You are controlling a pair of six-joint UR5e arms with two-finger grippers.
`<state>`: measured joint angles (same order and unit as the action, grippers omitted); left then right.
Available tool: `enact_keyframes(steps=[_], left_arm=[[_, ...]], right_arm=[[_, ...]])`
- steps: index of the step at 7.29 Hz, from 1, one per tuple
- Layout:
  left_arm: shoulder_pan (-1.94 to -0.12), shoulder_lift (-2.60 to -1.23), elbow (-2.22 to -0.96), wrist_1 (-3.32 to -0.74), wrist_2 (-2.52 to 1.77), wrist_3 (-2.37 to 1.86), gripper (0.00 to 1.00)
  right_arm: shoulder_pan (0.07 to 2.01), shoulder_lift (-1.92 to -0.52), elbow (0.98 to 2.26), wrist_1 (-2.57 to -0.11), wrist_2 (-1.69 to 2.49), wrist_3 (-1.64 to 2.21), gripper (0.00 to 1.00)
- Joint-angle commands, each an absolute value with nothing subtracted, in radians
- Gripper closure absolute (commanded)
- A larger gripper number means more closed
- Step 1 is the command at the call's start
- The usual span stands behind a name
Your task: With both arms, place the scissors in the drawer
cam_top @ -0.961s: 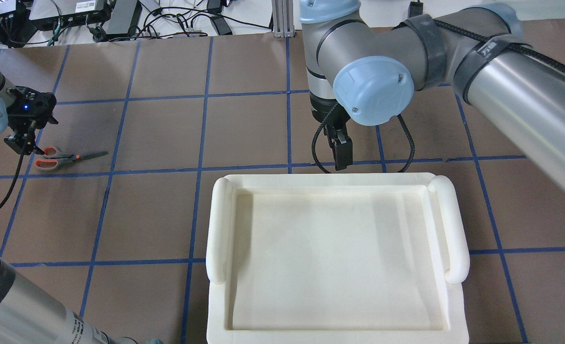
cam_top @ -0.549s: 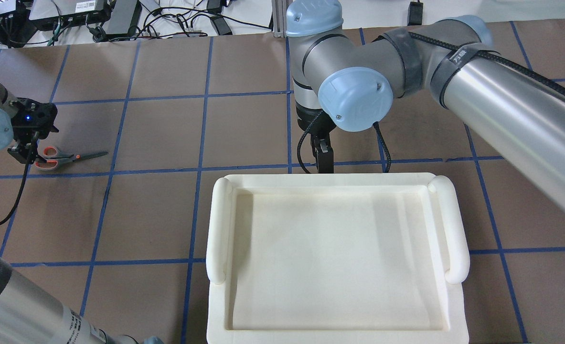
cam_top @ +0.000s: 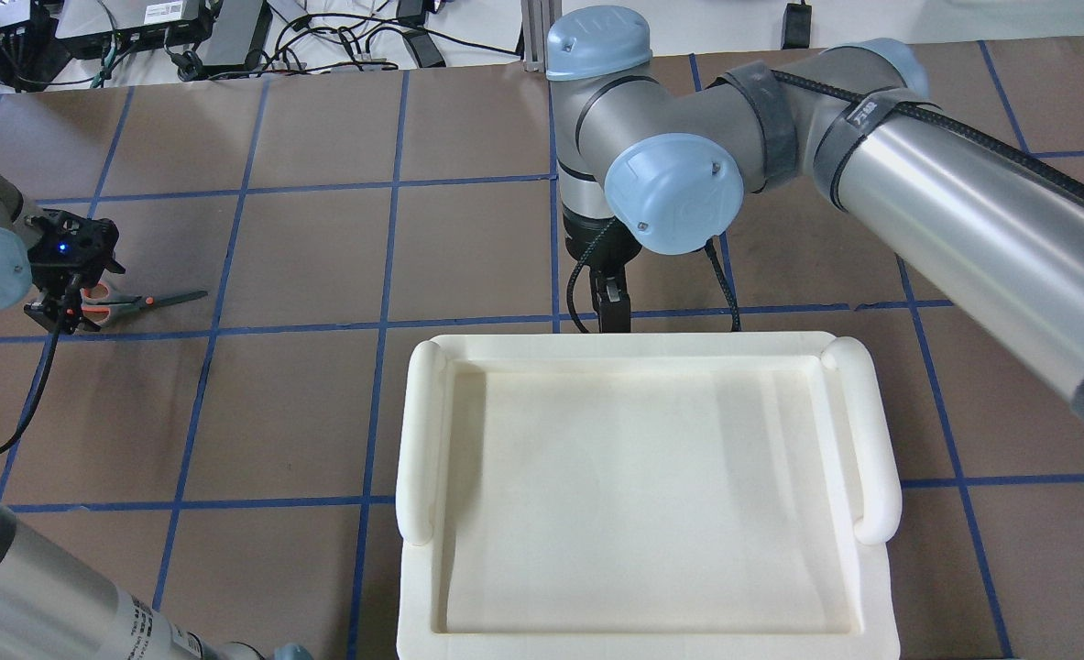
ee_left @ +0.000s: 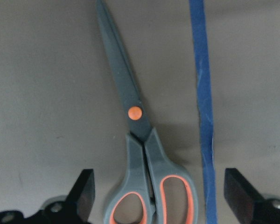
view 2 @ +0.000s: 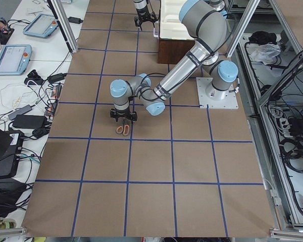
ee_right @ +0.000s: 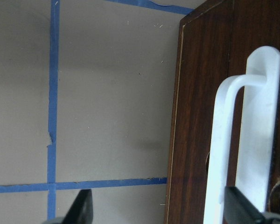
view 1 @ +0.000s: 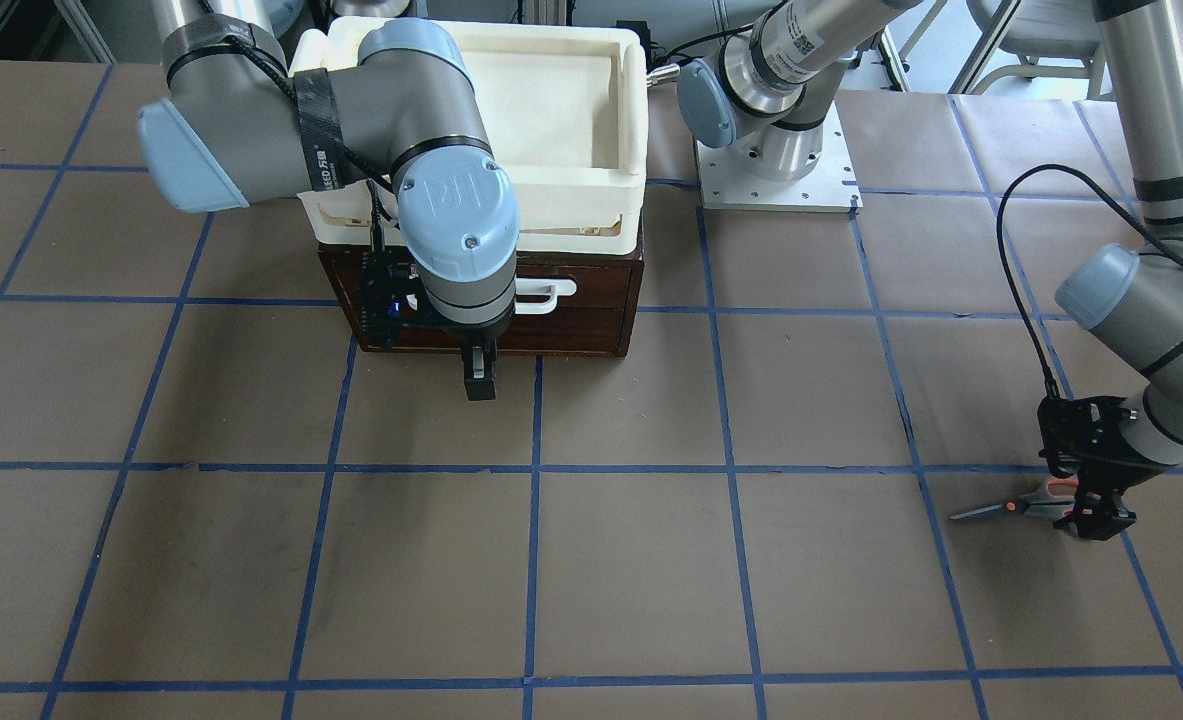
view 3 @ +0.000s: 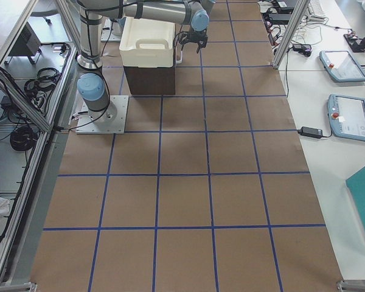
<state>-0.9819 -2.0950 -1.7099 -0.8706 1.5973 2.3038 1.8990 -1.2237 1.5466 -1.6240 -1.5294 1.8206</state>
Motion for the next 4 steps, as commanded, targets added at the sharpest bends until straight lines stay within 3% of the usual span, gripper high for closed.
enact_keyframes(steps=[1, 4], left_arm=[[-0.979, -2.103, -1.715, -0.853, 1.574, 2.322, 0.03], [-0.971, -2.115, -1.717, -0.848, 1.572, 2.319, 0.02]], right_arm=[[1.899, -1.213, 1.549, -1.603, -1.529, 1.821, 0.00], [1.898, -1.209, 1.548, -1.562, -1.529, 1.821, 0.00]])
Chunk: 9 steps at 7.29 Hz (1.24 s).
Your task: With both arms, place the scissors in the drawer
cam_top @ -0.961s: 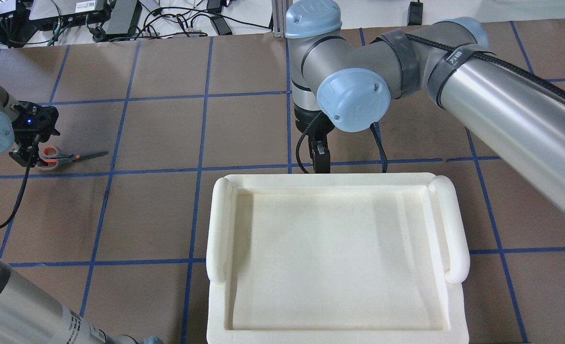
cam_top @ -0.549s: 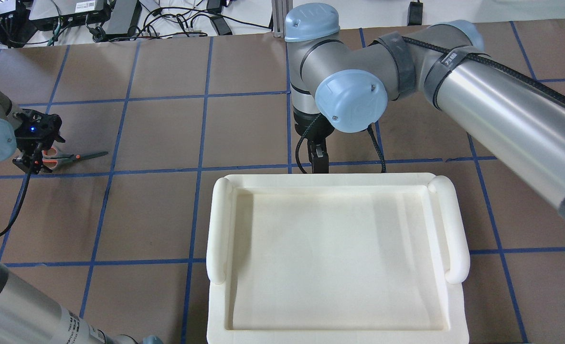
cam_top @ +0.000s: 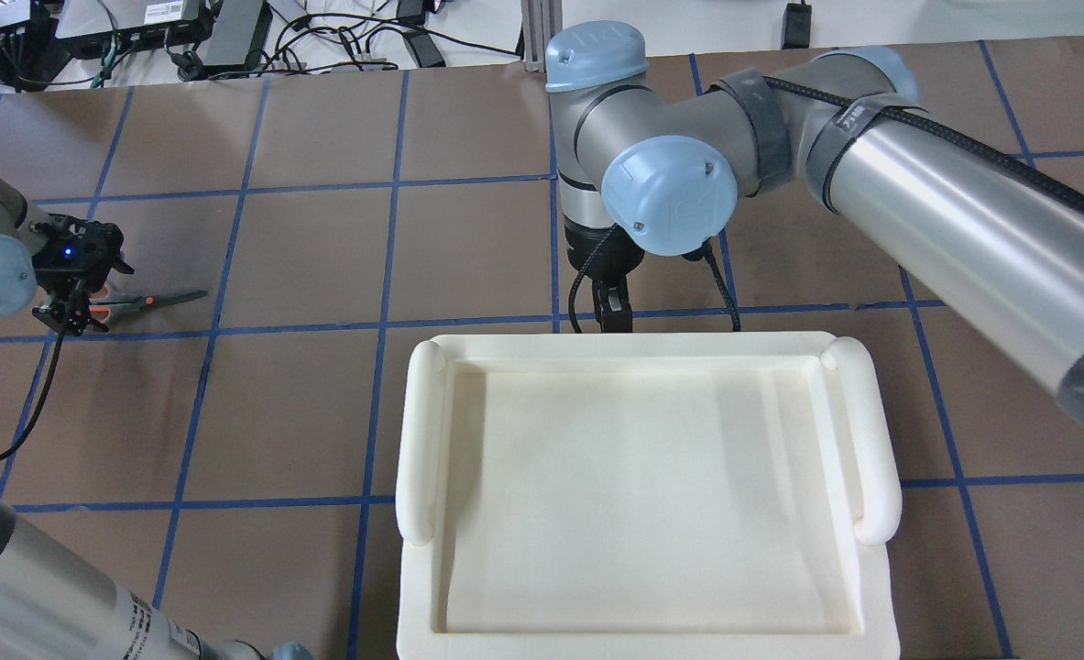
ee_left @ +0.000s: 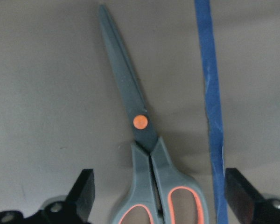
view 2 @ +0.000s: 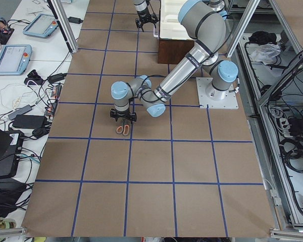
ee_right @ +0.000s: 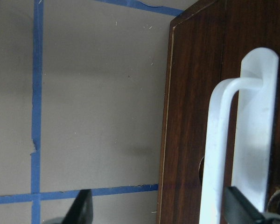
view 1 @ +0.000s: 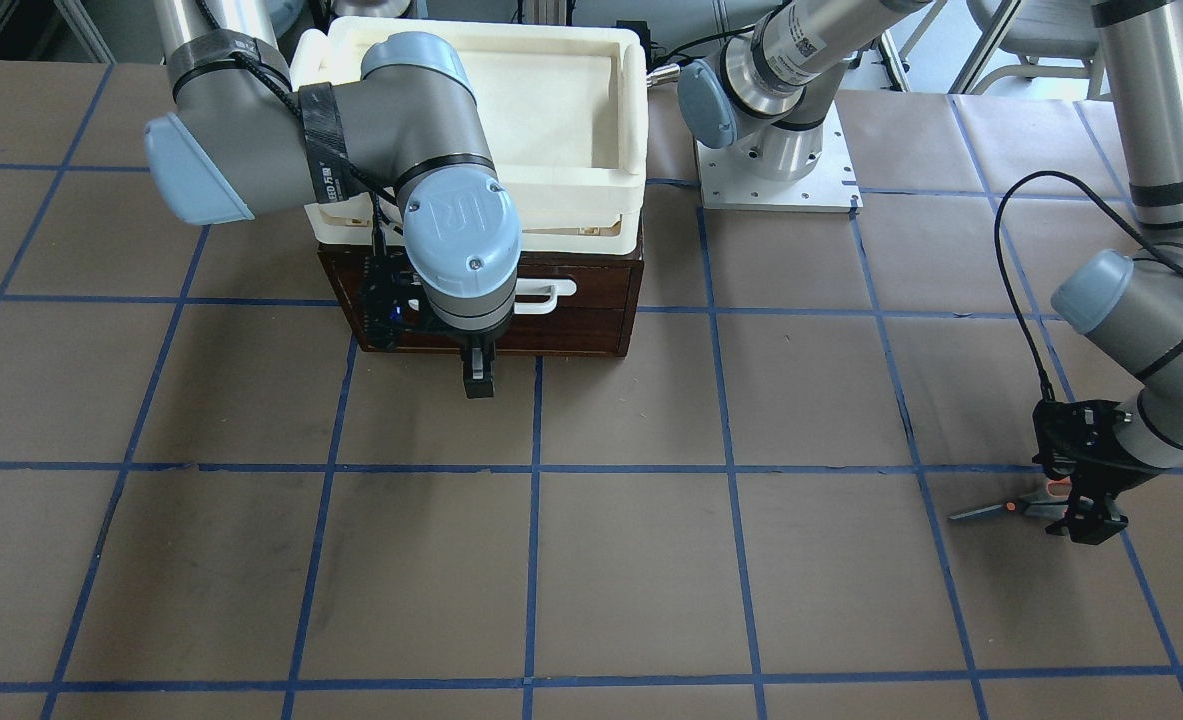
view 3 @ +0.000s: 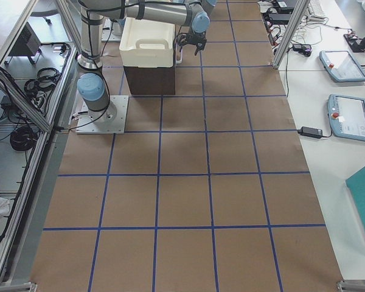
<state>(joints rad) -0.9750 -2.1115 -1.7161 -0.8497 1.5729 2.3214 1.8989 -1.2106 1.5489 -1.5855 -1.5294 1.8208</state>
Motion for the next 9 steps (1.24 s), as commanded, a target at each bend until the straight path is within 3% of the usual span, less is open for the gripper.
enact_keyframes(steps=[1, 7, 9], left_arm=[[-0.971, -2.117, -1.717, -0.850, 1.572, 2.318, 0.02], [-0.969, -2.138, -1.718, -0.857, 1.550, 2.290, 0.07], [-0.969, -2.141, -1.718, -0.854, 1.545, 2.293, 0.17]], right_arm=[[1.899, -1.207, 1.548, -1.559, -1.529, 1.821, 0.00], [1.899, -1.180, 1.551, -1.572, -1.477, 1.809, 0.00], [1.899, -1.173, 1.552, -1.572, -1.479, 1.807, 0.00]])
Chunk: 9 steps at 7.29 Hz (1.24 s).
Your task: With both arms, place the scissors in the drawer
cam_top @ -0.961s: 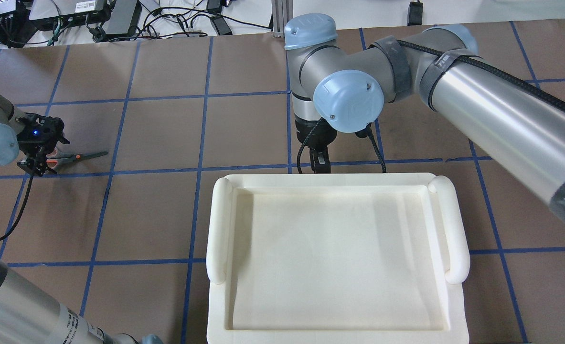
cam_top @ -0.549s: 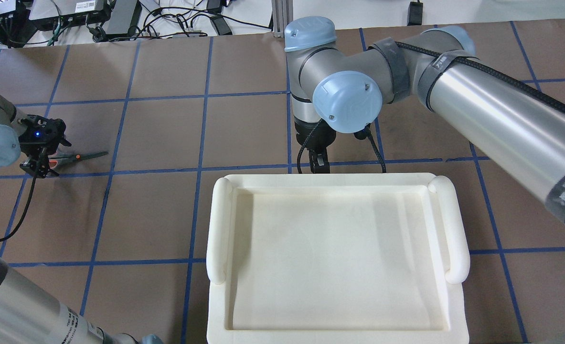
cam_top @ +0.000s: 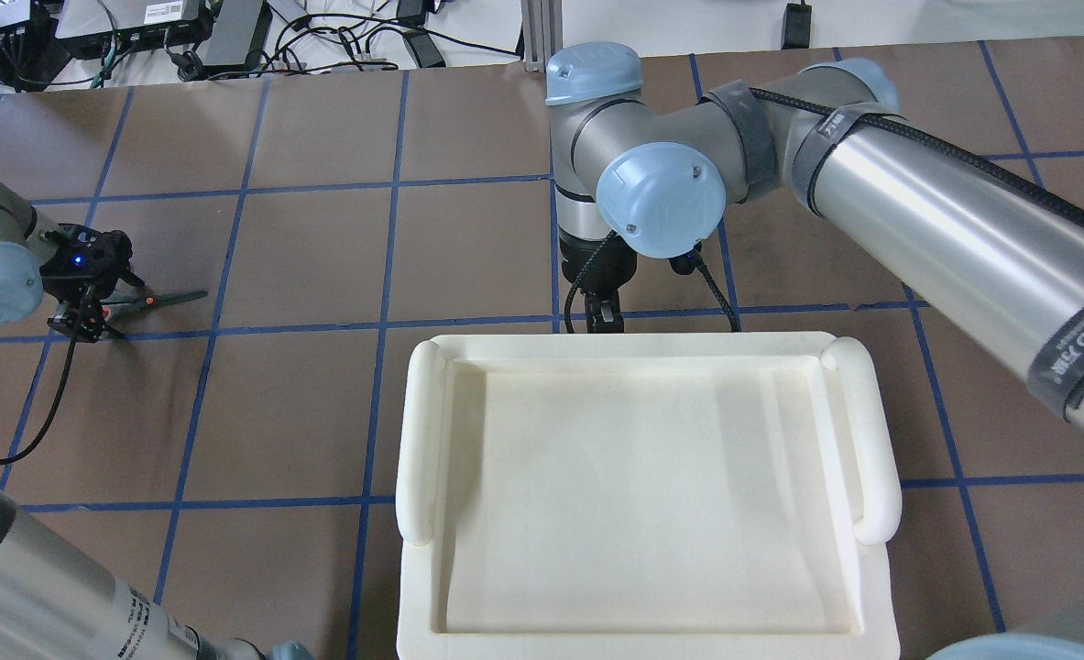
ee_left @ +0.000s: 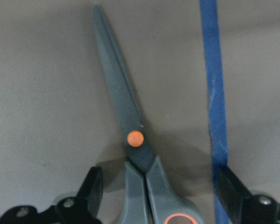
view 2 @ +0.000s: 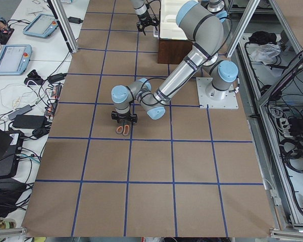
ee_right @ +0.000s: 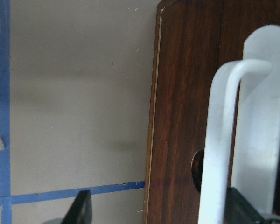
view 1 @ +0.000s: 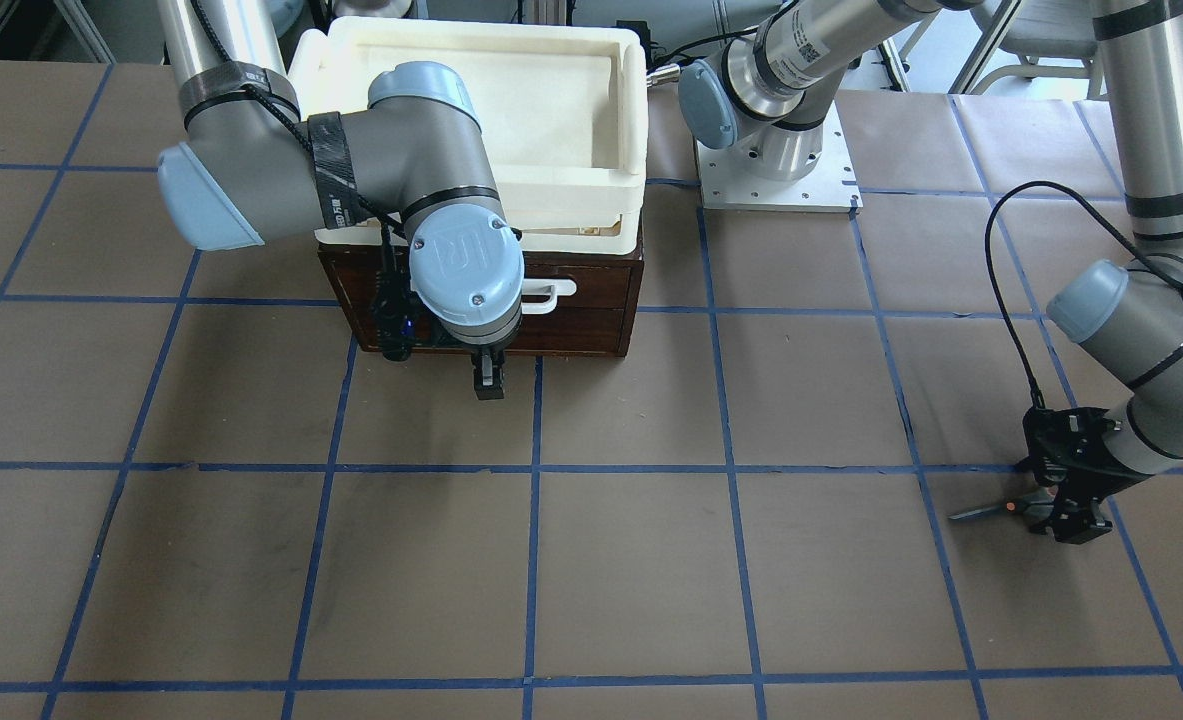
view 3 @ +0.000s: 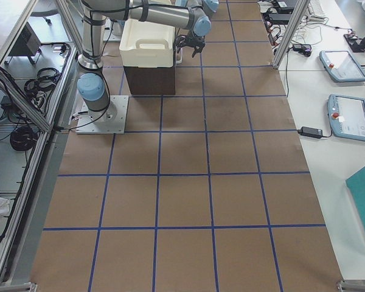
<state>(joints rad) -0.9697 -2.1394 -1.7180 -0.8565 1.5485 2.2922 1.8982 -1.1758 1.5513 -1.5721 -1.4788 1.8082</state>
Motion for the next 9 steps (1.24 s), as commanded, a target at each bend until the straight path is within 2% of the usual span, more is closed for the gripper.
enact_keyframes(steps=[1, 2, 4, 6, 8, 9], left_arm=[[-0.971, -2.141, -1.718, -0.854, 1.545, 2.295, 0.30], [-0.971, -2.141, -1.717, -0.851, 1.546, 2.295, 0.41], [-0.969, -2.141, -1.715, -0.850, 1.545, 2.296, 0.46], [-0.969, -2.135, -1.715, -0.850, 1.546, 2.298, 0.73], [-0.974, -2.109, -1.713, -0.850, 1.543, 2.299, 0.95], [-0.977, -2.097, -1.712, -0.850, 1.545, 2.299, 0.97]], right_arm=[[1.898, -1.172, 1.552, -1.572, -1.479, 1.807, 0.00], [1.898, -1.172, 1.554, -1.574, -1.479, 1.809, 0.00], [1.899, -1.160, 1.554, -1.574, -1.479, 1.813, 0.00], [1.898, -1.160, 1.554, -1.588, -1.483, 1.802, 0.00], [1.896, -1.160, 1.549, -1.672, -1.508, 1.683, 0.00], [1.896, -1.160, 1.548, -1.702, -1.519, 1.649, 0.00]])
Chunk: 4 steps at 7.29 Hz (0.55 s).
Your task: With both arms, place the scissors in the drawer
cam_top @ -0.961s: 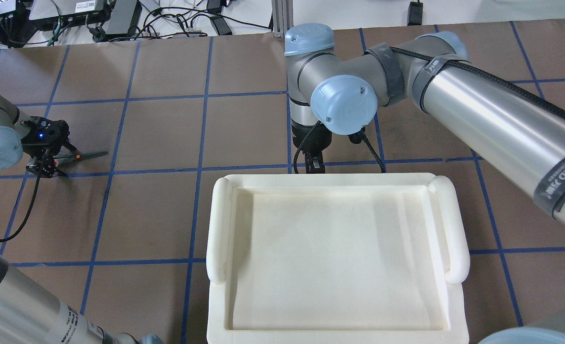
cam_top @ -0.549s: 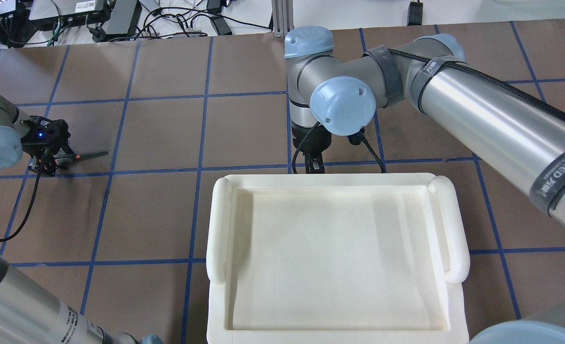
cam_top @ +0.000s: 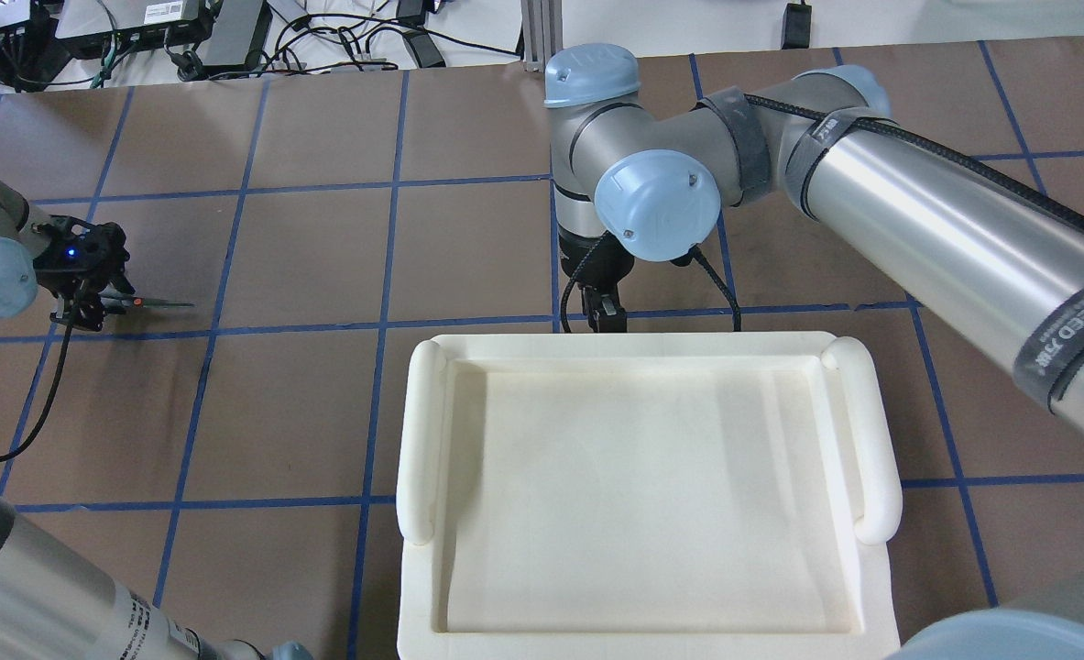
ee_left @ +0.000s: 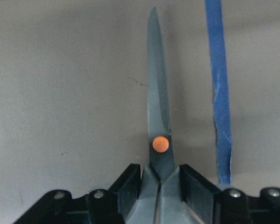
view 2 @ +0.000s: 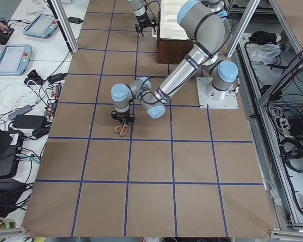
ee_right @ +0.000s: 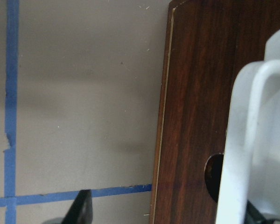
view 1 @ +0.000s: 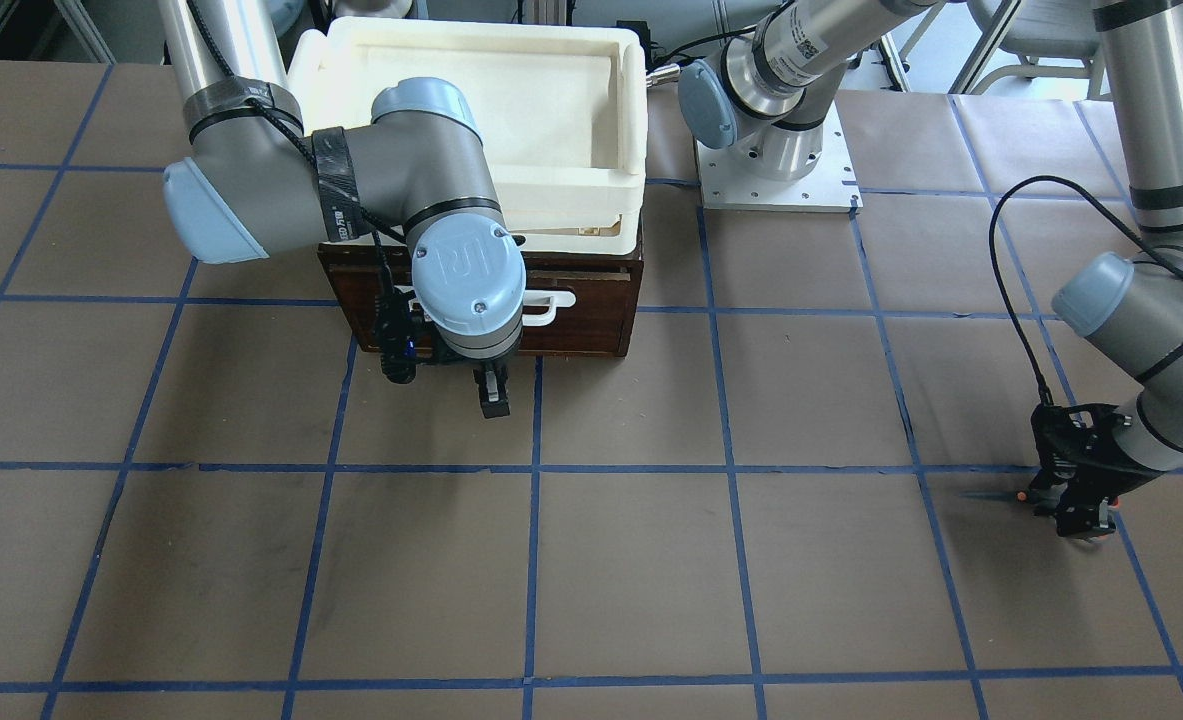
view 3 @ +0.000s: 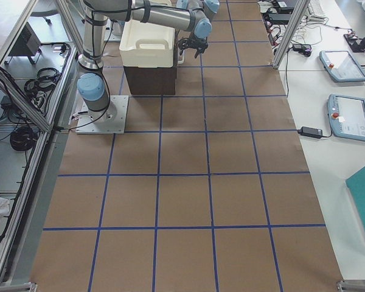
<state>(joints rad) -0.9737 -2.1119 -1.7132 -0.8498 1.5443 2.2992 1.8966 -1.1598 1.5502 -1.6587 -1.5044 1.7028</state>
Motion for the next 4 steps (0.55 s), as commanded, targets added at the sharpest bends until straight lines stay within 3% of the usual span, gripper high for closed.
enact_keyframes(steps=[1, 4], left_arm=[[-0.982, -2.080, -1.710, -0.851, 1.546, 2.298, 0.98], [-1.026, -1.981, -1.700, -0.926, 1.551, 2.284, 1.00]], right_arm=[[1.896, -1.160, 1.546, -1.727, -1.519, 1.649, 0.00], [1.893, -1.160, 1.543, -1.781, -1.520, 1.649, 0.00]])
